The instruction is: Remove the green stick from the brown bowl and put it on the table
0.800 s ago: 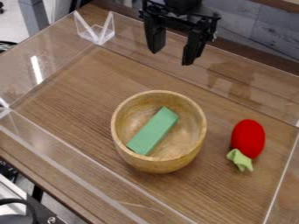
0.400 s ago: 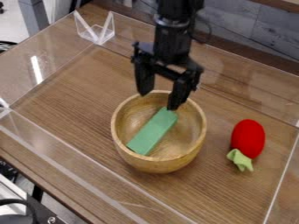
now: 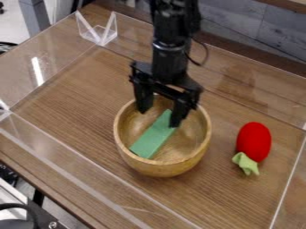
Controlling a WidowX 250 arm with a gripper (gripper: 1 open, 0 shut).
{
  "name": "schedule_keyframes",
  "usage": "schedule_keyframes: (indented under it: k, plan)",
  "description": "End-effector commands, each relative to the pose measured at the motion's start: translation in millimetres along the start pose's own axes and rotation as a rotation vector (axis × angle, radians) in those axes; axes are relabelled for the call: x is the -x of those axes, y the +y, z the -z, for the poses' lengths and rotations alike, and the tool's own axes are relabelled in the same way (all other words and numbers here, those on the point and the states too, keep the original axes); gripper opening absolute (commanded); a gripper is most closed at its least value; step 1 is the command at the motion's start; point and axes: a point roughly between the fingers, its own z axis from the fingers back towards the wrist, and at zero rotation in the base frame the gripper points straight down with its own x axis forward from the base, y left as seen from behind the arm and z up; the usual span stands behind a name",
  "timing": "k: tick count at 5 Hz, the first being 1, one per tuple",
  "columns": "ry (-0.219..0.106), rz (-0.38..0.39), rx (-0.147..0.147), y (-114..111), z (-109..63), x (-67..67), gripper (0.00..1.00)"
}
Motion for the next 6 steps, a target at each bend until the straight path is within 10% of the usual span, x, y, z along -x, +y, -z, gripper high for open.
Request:
schedule_keyframes:
  k: [1,3,6]
  plan:
    - [-0.088,-0.018,0.001,-9,1.3,-5.6,1.0]
    - [-0.123,-0.06,-0.013,-5,-20.4,-15.1,1.0]
    - [-0.14,-0.021,-0.015,-9,-6.7,-16.6,1.0]
